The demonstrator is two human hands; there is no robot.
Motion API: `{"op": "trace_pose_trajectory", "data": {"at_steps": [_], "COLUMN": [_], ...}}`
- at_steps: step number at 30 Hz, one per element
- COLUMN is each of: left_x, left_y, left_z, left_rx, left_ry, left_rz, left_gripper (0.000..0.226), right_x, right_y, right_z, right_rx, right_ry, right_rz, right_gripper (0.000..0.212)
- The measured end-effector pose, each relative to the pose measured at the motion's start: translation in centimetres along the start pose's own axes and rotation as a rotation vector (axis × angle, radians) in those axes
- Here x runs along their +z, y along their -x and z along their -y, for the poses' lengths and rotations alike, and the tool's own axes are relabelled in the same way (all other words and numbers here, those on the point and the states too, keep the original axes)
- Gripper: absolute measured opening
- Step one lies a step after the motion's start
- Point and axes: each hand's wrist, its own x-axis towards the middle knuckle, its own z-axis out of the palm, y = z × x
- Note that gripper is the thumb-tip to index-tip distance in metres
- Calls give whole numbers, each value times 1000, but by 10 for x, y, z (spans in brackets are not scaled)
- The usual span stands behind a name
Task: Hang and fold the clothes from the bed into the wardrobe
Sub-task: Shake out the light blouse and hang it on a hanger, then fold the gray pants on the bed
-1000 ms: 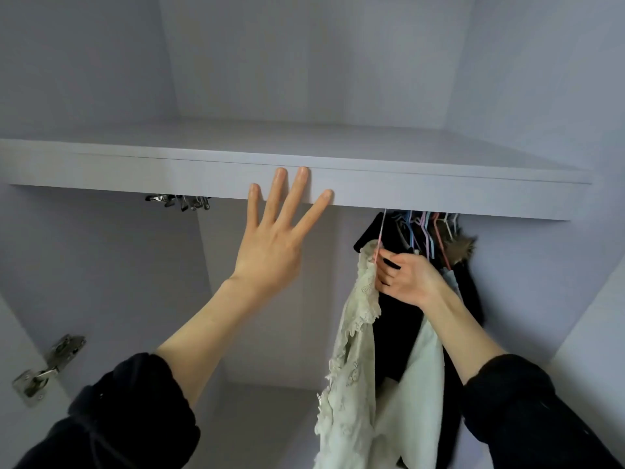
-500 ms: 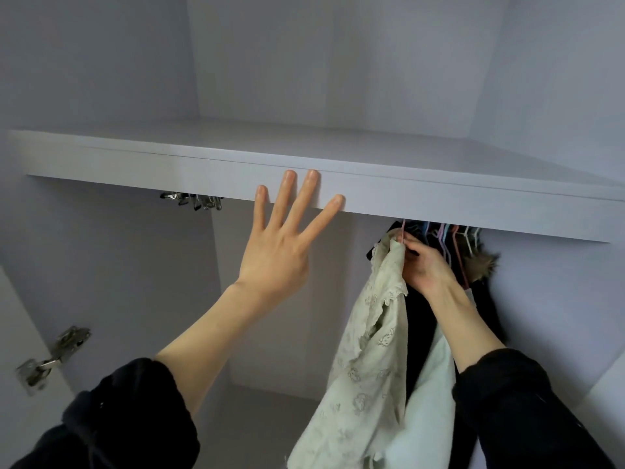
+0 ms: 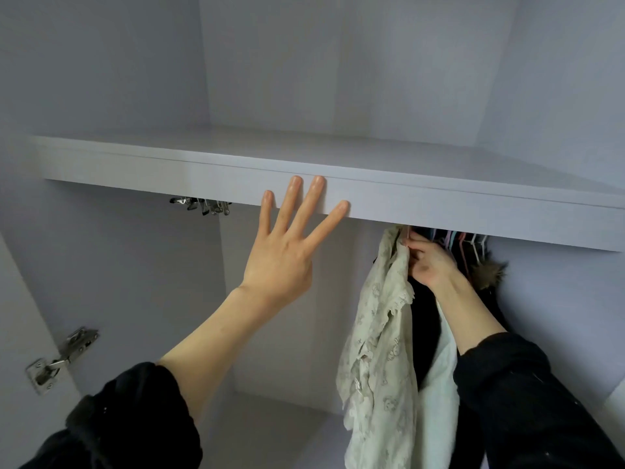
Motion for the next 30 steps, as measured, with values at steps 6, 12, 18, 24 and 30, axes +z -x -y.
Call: {"op": "trace_pose_trajectory", "data": {"at_steps": [6,12,18,24,30], "left_x": [-1,-1,0,-5,-12], "left_y": [0,-1,0,2,47], "left_z": [-1,0,2,-2,-17], "left_rx": [2,-5,-8,-31,-86], "left_ry": [-9,4,9,37,362], "left_rz": [0,18,57,130,352], "left_gripper": [103,103,104,106,78], "right_x": [-12,-5,7,4,0], "right_y": [-37,-25,-16,27,100], "right_z": [-1,8,-4,-12,-30], "right_rx": [-85,-96,-203,-288,-323], "right_ry": [461,485,602,919,1198], "right_rz": [-412,-675,-812,-592,-359], "right_gripper": [35,17,25,36,40]}}
